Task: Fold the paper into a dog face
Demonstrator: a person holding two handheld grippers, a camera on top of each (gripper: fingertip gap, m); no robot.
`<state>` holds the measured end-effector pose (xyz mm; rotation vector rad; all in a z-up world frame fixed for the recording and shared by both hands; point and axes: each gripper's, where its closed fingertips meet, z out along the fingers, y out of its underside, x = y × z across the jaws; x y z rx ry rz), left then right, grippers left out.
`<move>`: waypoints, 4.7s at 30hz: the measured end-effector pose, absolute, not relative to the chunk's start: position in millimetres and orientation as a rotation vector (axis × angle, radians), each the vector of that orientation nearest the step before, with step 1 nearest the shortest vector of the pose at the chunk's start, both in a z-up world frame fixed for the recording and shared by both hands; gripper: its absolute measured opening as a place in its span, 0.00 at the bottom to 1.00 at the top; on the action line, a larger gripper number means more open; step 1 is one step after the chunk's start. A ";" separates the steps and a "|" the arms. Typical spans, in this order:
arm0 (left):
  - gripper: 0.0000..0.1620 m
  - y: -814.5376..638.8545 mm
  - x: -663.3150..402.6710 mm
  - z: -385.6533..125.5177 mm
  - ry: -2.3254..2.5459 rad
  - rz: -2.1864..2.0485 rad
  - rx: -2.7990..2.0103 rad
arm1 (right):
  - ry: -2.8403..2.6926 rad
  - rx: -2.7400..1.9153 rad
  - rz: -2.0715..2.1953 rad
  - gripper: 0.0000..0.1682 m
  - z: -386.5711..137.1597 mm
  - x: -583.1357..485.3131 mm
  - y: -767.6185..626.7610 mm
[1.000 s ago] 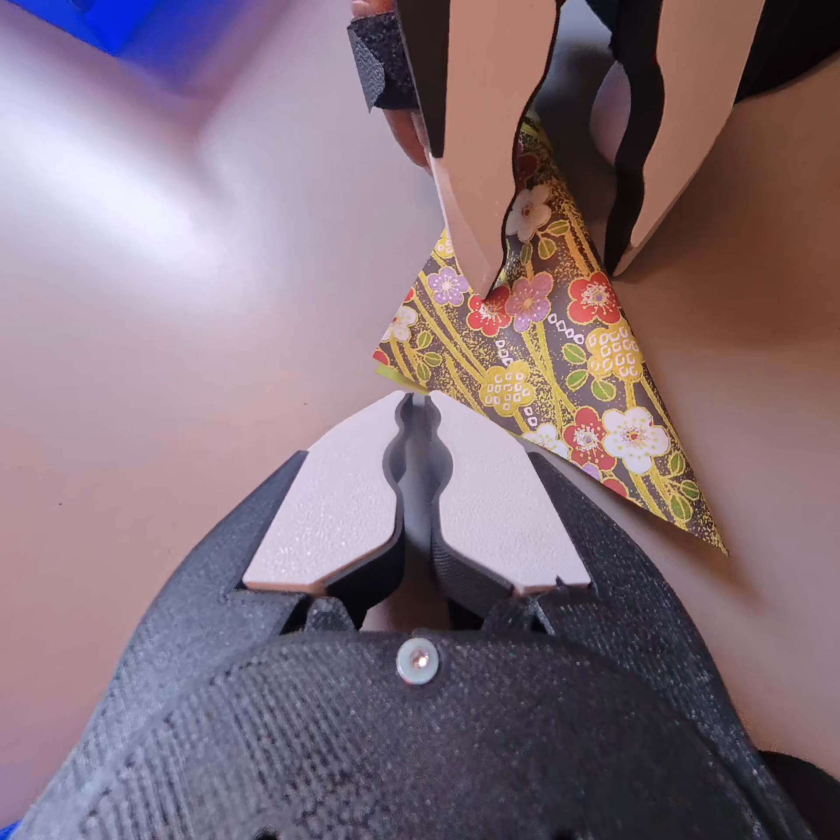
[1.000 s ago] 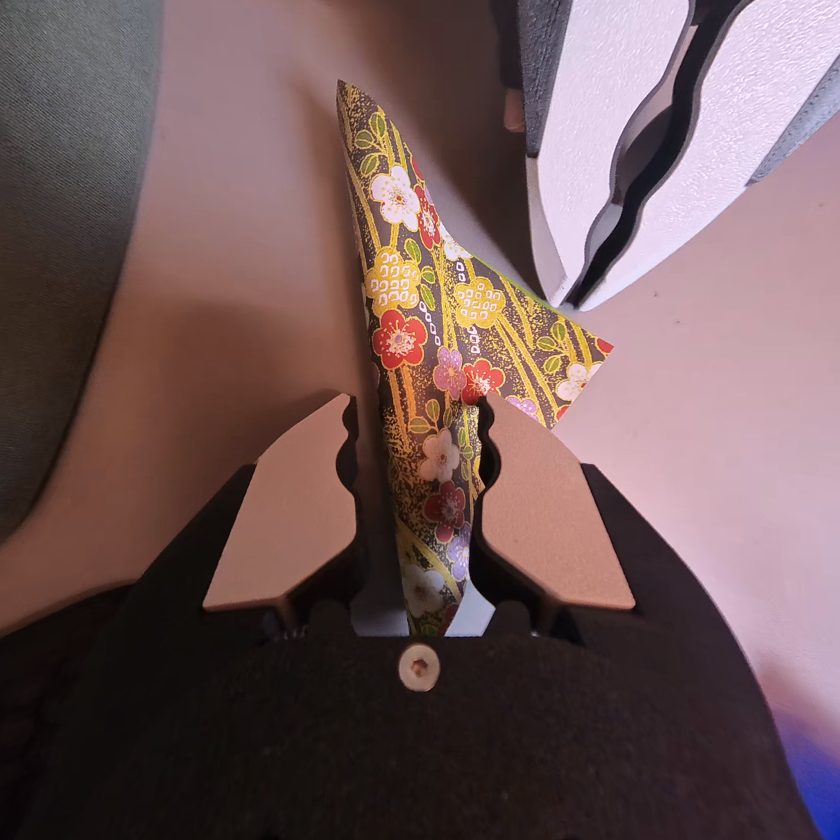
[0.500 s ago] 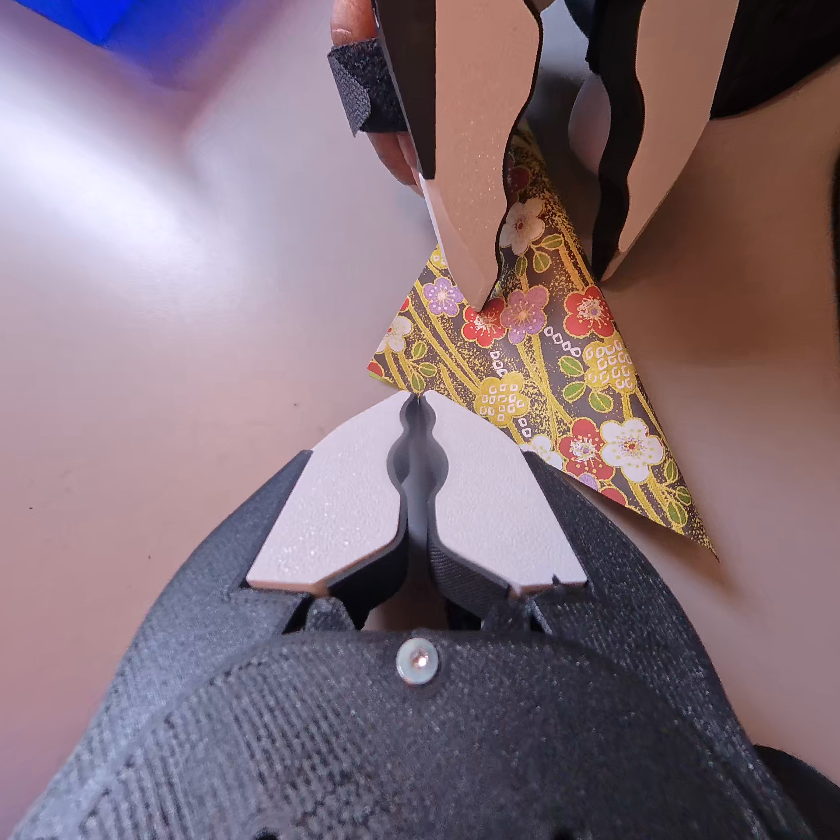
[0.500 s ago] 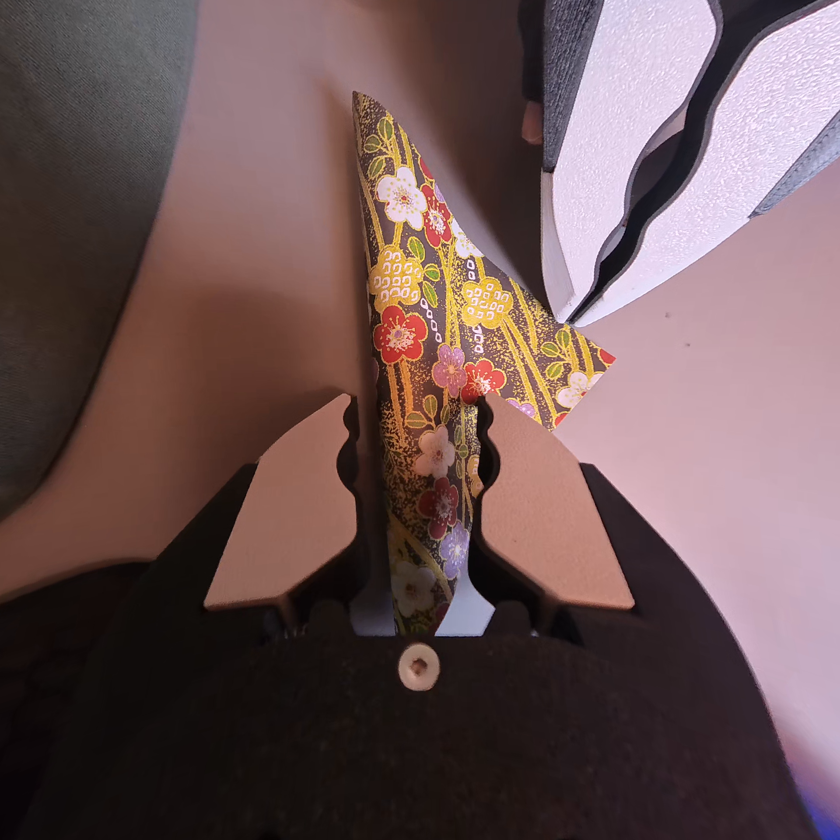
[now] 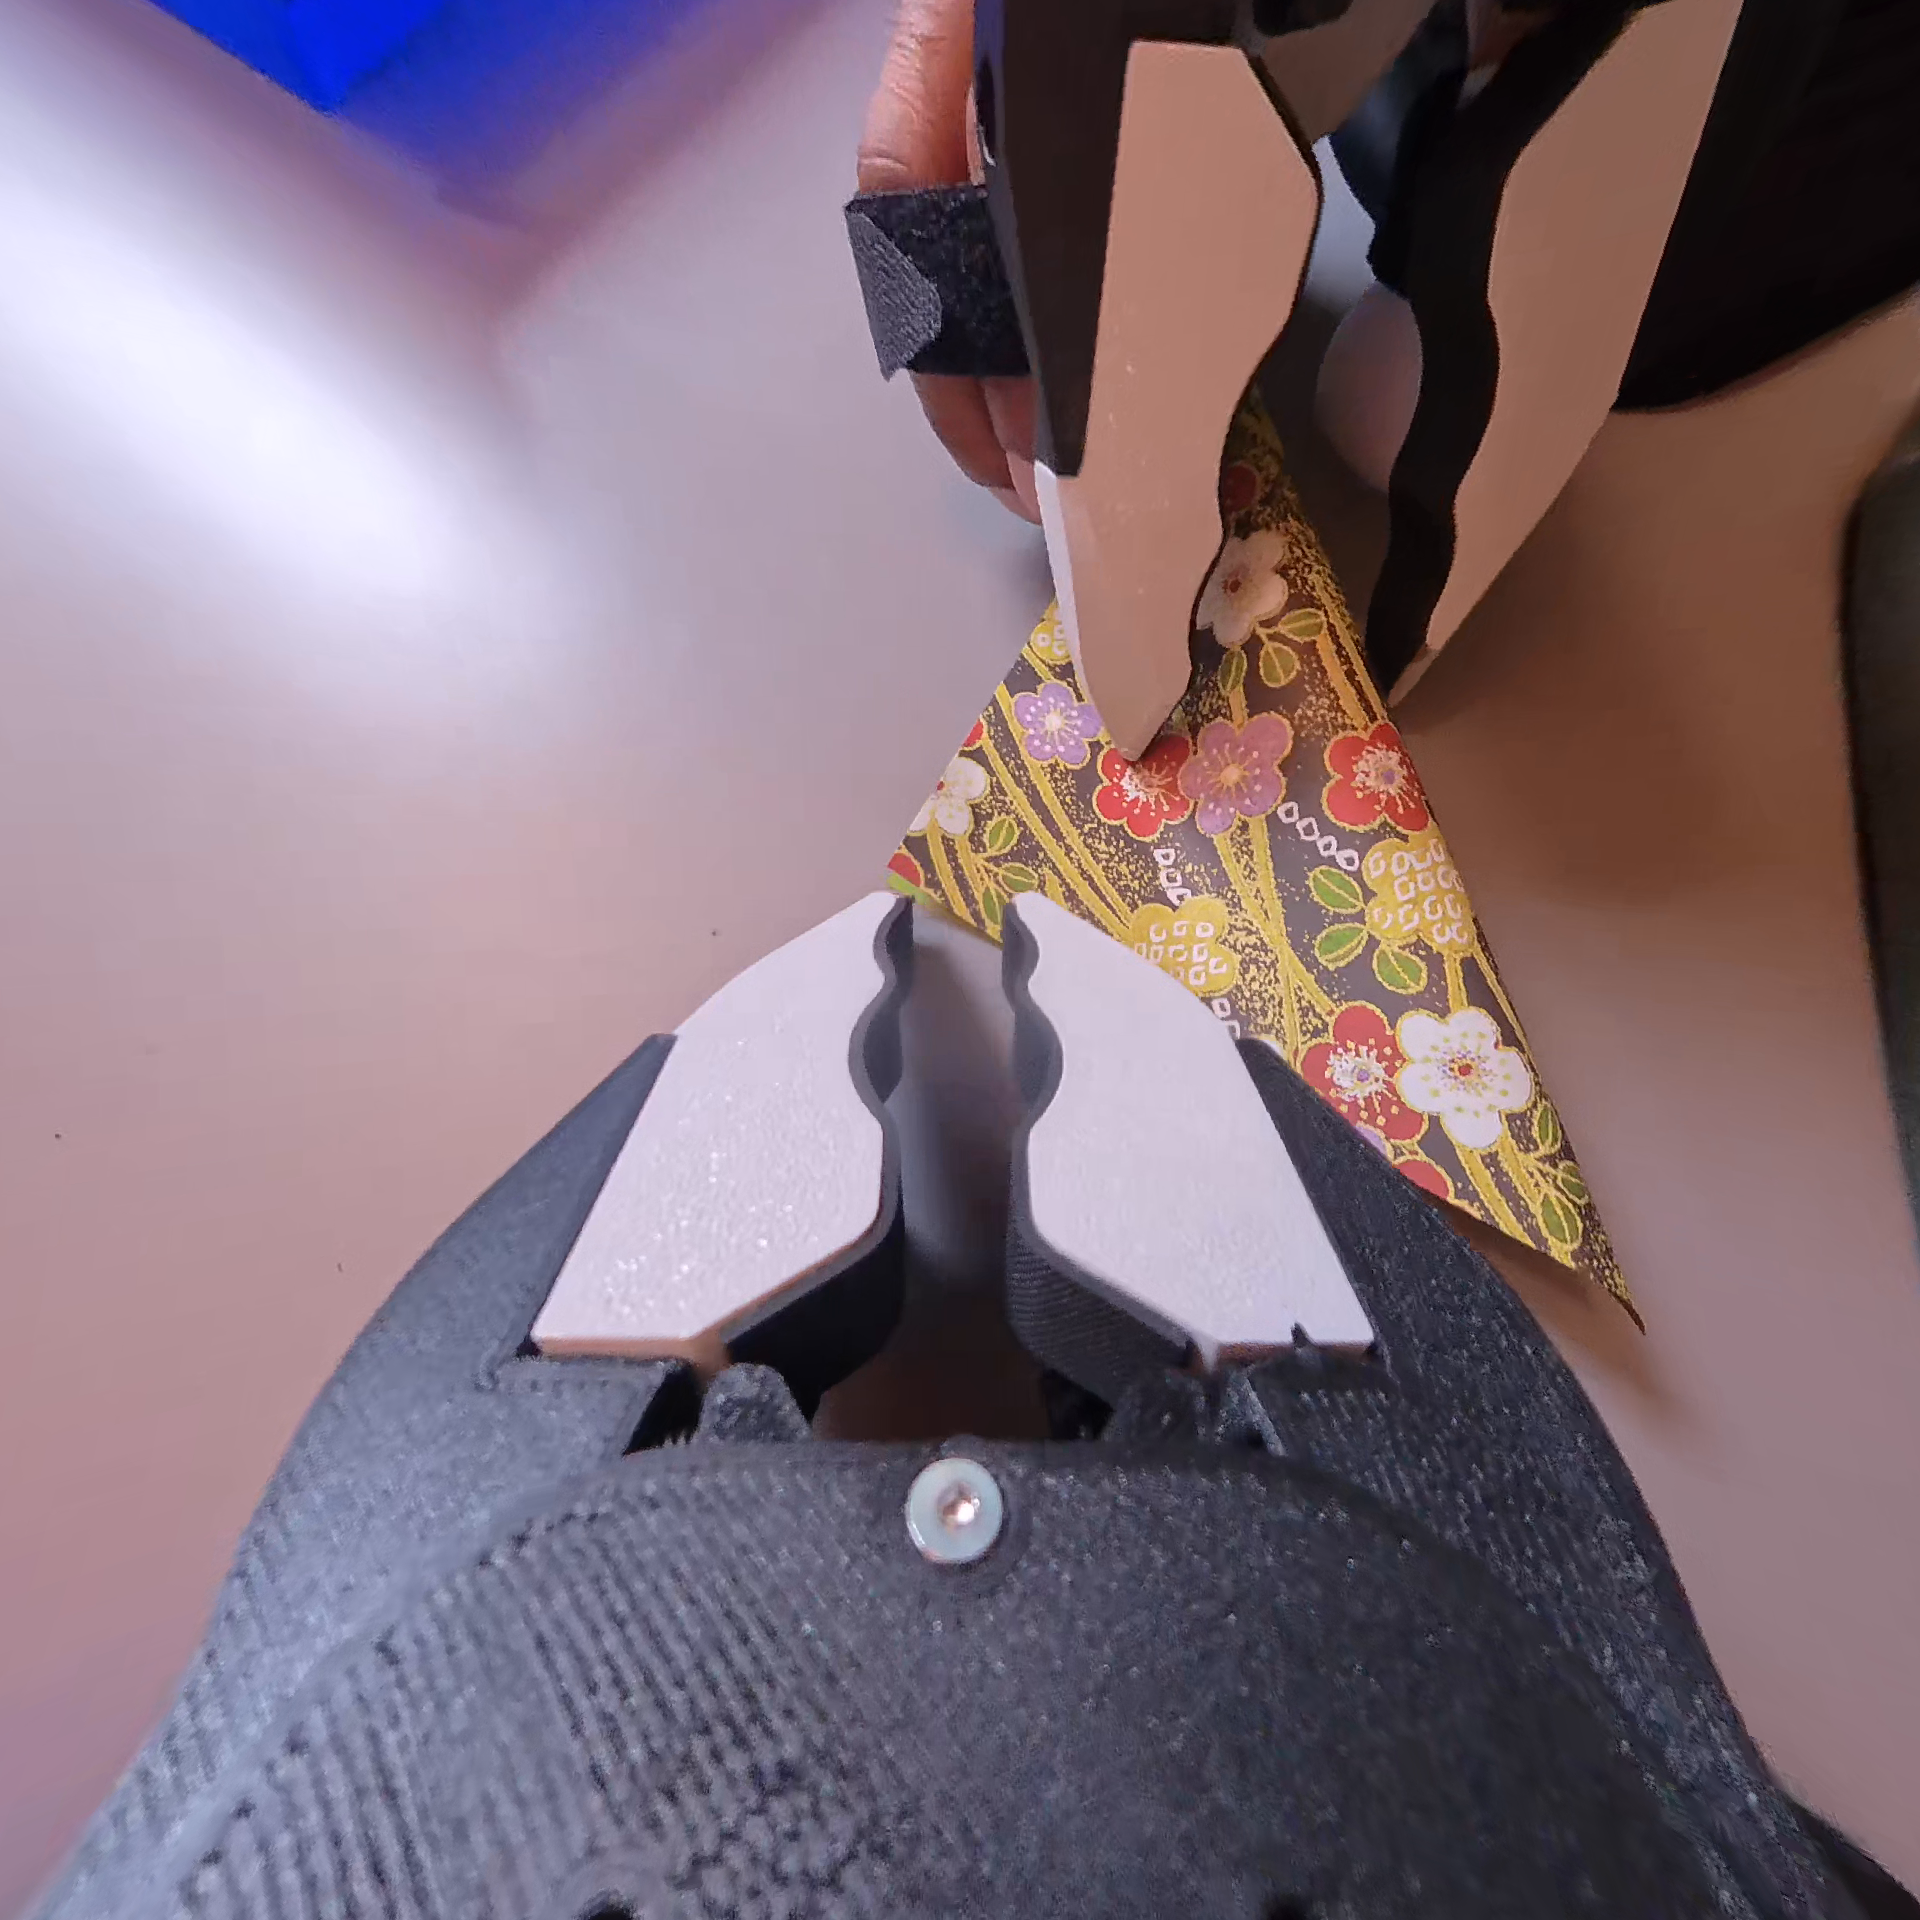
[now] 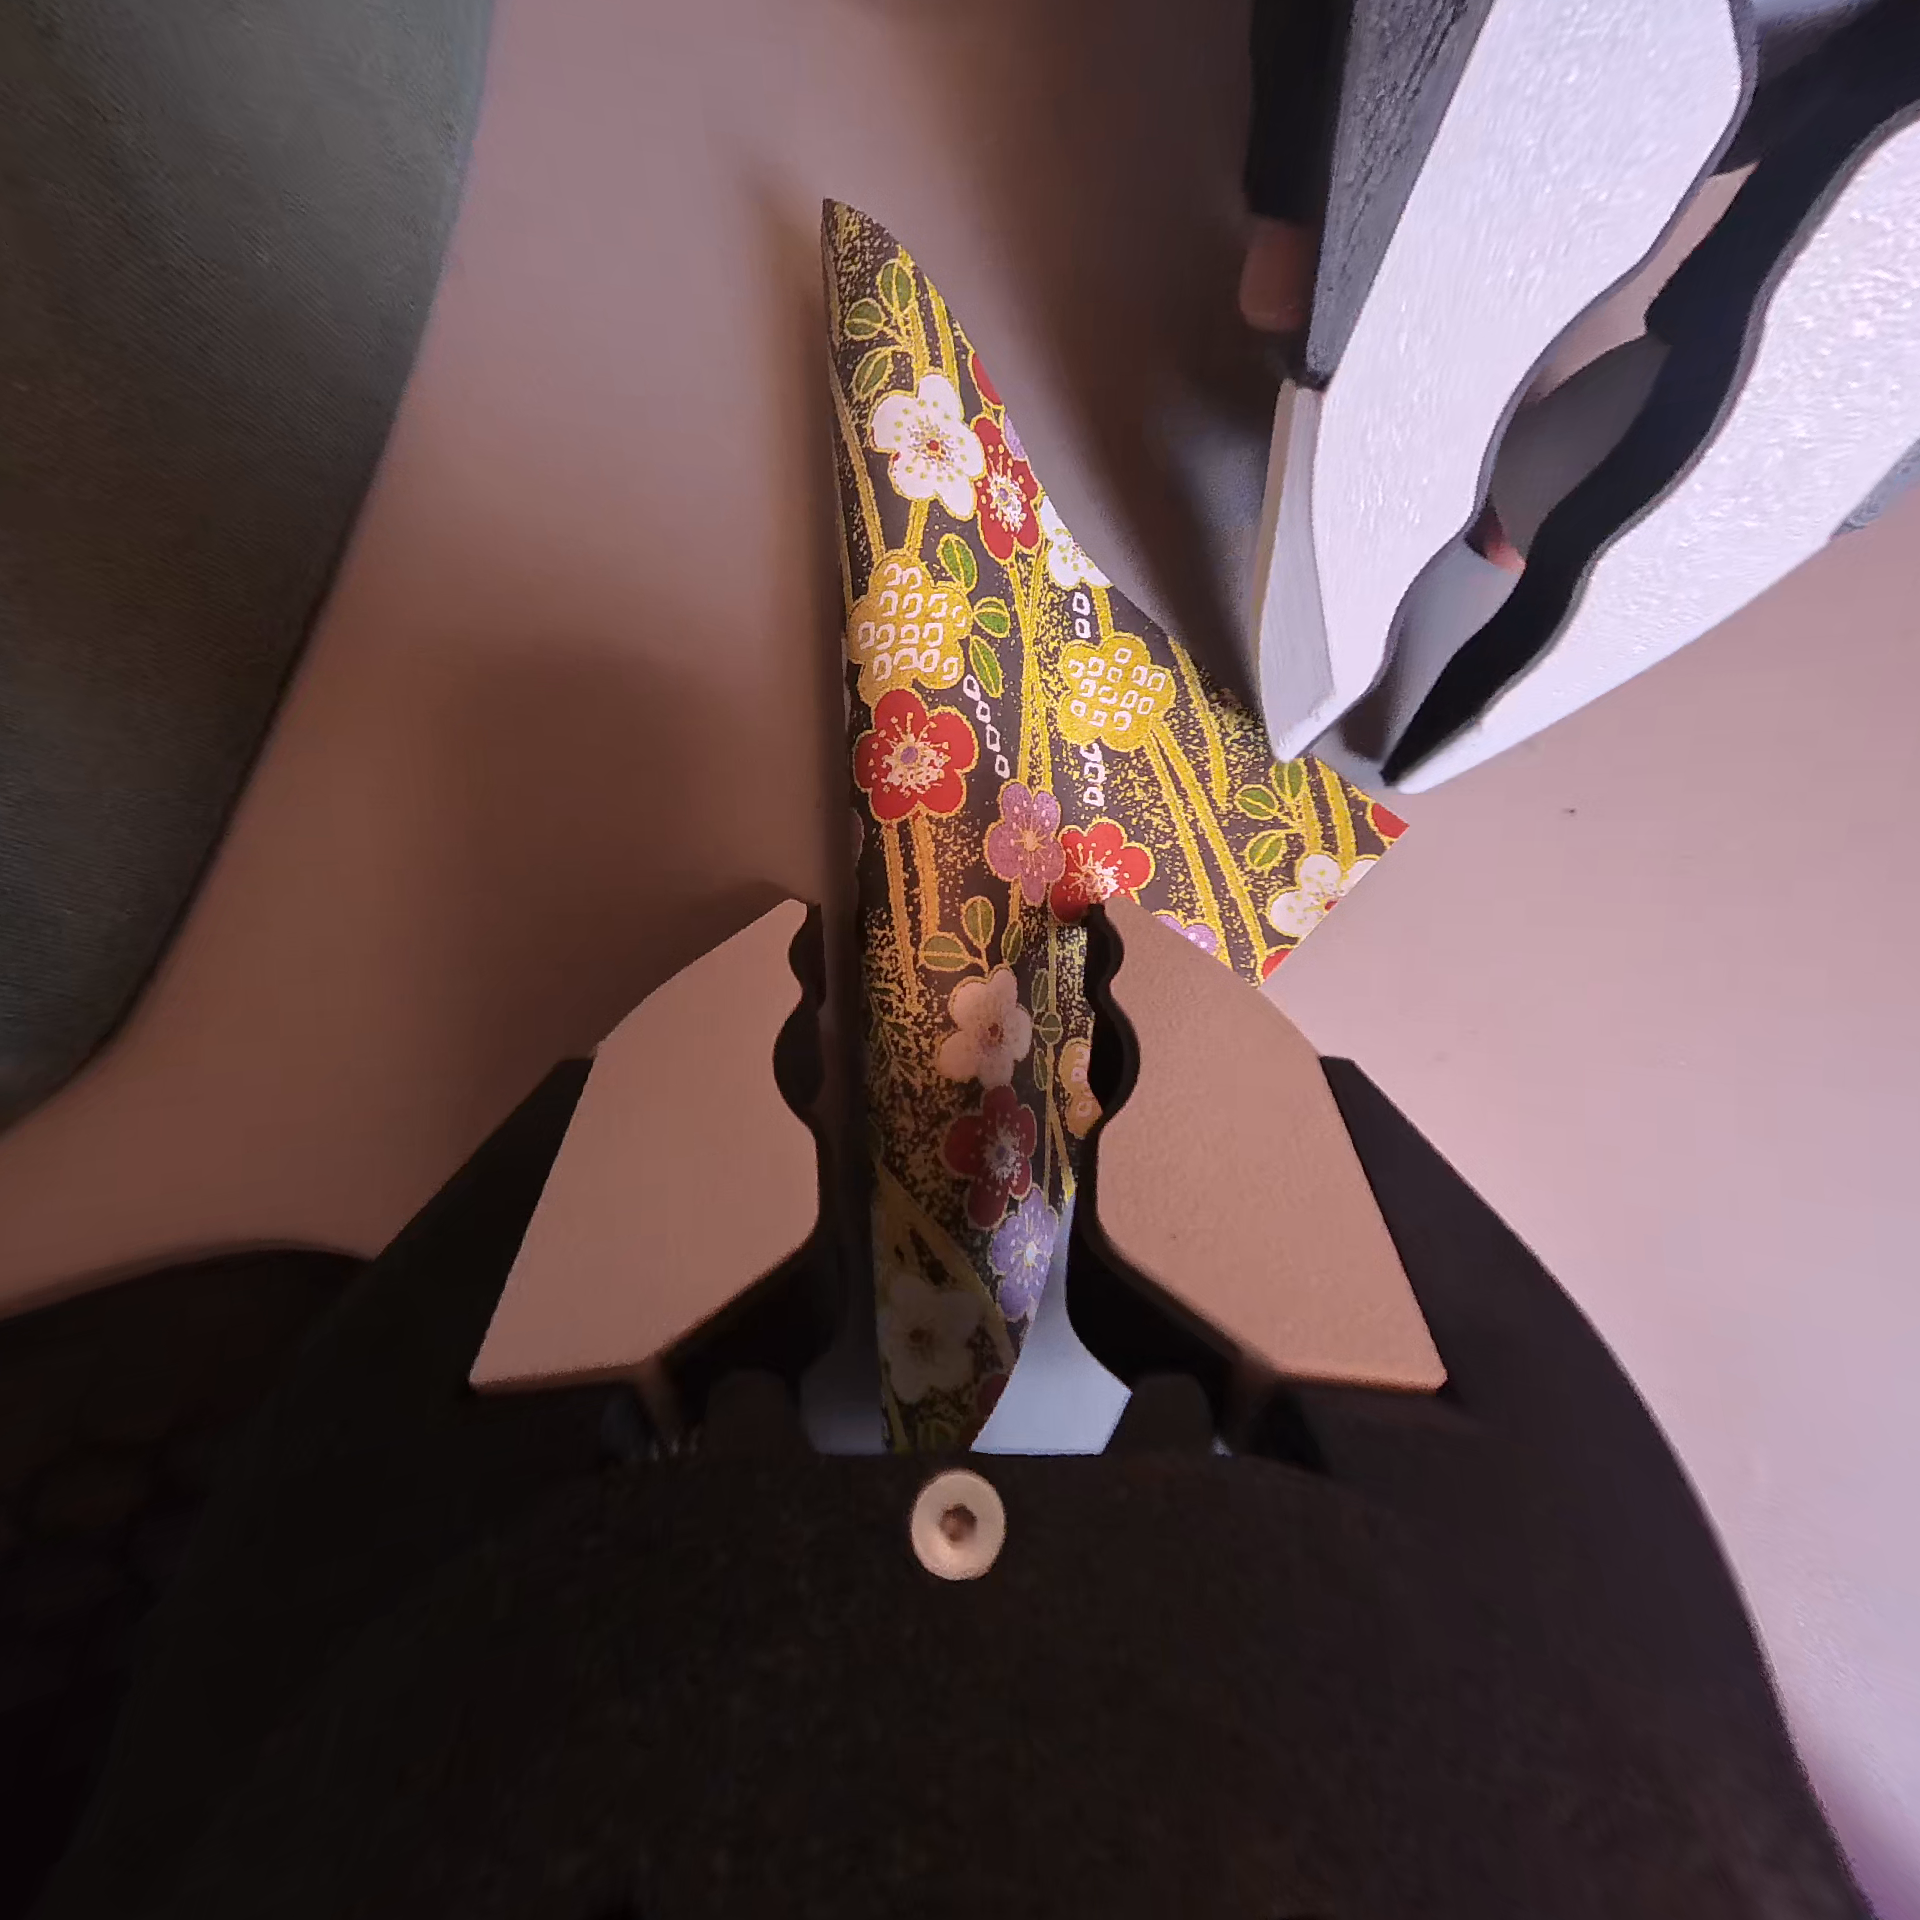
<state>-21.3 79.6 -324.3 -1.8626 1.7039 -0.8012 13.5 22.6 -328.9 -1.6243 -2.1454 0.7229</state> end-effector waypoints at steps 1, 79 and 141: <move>0.11 81.6 -20.5 -323.9 1.684 -0.803 -1.870 | -2.146 -1.622 0.725 0.29 -328.9 13.6 22.8; 0.04 81.3 -22.2 -328.1 1.729 -0.683 -1.842 | -1.880 -1.868 0.754 0.06 -328.3 -11.9 62.3; 0.00 67.8 -18.2 -328.8 1.839 -0.454 -1.762 | -2.048 -1.694 0.484 0.08 -327.2 -75.3 -39.7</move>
